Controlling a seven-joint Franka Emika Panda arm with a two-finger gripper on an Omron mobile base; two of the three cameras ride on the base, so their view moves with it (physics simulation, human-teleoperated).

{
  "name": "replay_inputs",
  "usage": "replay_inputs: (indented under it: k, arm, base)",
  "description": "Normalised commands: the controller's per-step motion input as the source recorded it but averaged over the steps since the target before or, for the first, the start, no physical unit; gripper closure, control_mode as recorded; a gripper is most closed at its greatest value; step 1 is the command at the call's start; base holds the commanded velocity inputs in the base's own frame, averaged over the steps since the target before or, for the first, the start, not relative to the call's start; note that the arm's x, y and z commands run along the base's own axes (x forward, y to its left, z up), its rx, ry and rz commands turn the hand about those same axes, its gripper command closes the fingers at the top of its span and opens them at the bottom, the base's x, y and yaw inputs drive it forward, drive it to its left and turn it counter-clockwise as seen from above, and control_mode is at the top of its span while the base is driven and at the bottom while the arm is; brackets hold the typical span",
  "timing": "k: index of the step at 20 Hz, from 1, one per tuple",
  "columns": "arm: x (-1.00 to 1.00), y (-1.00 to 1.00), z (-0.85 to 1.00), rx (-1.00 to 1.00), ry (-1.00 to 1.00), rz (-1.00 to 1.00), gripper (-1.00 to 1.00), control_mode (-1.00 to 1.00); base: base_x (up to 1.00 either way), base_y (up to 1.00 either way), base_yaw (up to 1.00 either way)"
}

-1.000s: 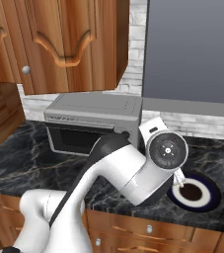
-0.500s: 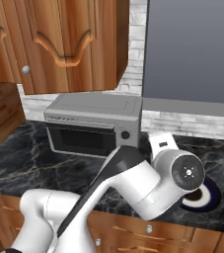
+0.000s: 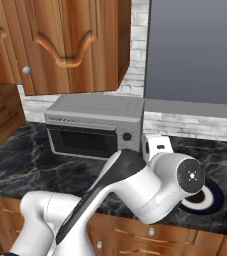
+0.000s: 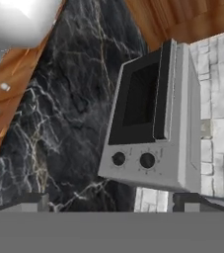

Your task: Pull the toaster oven rack outwards. Pick up the baguette from the plate and place it on the toaster oven rack. Close the toaster oven door fully and set the temperature to the lowest setting.

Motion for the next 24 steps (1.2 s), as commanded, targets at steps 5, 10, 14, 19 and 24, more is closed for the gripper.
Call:
replay_inputs:
  k: [5, 10, 14, 19, 24]
  arm:
    - [0.00, 0.43, -0.01, 0.04, 0.01, 0.06, -1.00, -1.00]
    - [0.07, 0.32, 0.00, 0.09, -0.01, 0.00, -1.00, -1.00]
    - [0.22, 0.28, 0.00, 0.04, 0.00, 0.02, -1.00, -1.00]
    - [0.29, 0.23, 0.00, 0.00, 0.00, 0.04, -1.00, -1.00]
    - [0.24, 0.15, -0.02, 0.00, 0.00, 0.04, -1.00, -1.00]
  base:
    - [0.00, 0.00, 0.00]
    - [0.00, 0.00, 0.00]
    - [0.00, 0.00, 0.00]
    - [0.00, 0.00, 0.00]
    - [0.00, 0.00, 0.00]
